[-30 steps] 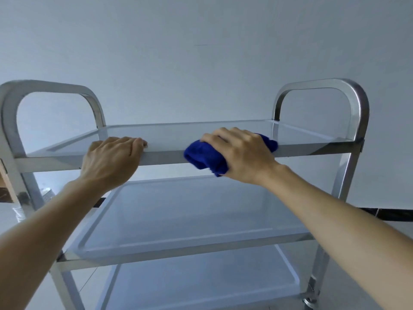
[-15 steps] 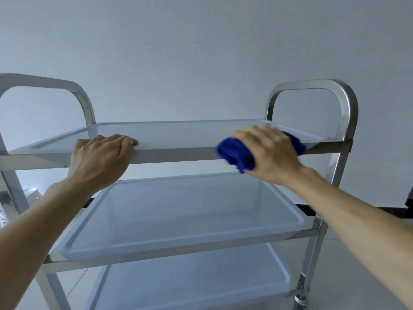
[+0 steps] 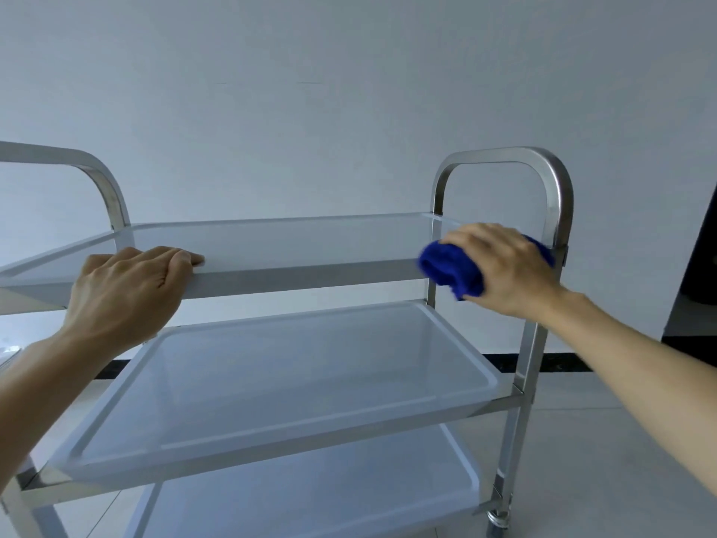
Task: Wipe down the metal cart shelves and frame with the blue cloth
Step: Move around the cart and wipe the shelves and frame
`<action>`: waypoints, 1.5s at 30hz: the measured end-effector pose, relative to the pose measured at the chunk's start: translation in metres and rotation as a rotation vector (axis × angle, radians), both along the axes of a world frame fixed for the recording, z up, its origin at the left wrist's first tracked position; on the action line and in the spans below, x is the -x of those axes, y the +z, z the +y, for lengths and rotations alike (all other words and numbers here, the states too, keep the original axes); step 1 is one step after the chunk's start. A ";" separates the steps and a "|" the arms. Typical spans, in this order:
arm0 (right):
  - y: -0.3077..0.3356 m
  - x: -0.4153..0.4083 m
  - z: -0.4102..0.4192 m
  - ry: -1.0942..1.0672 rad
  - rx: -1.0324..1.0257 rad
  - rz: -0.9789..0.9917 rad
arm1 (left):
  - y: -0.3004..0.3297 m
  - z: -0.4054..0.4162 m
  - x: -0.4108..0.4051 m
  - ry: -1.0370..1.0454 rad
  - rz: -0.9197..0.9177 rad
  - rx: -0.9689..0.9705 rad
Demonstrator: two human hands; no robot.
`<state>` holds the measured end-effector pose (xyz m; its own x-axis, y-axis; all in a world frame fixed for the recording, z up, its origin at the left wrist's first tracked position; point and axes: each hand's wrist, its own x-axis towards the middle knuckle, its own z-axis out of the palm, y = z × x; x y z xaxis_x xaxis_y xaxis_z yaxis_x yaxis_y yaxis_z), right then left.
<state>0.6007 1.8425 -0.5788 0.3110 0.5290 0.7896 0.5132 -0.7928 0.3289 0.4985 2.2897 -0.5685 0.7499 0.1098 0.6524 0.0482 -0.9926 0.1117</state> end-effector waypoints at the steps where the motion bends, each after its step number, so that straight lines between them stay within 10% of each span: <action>1: 0.001 0.001 -0.022 -0.053 -0.009 0.038 | -0.001 0.000 -0.001 -0.003 -0.009 -0.005; 13: -0.034 0.013 -0.037 -0.151 -0.151 -0.026 | -0.047 -0.035 0.033 -0.439 -0.347 0.011; 18: -0.081 0.027 -0.039 -0.083 -0.147 -0.107 | -0.120 -0.071 0.028 -0.515 -0.073 -0.014; 25: -0.177 0.015 -0.036 -0.438 0.092 0.719 | -0.196 -0.075 0.003 -0.306 0.477 0.004; 30: -0.167 0.009 -0.033 -0.404 0.161 1.058 | -0.215 -0.070 0.001 -0.296 0.367 -0.116; 45: -0.215 0.035 0.093 -0.119 0.170 0.533 | -0.238 -0.063 0.001 -0.275 0.247 -0.097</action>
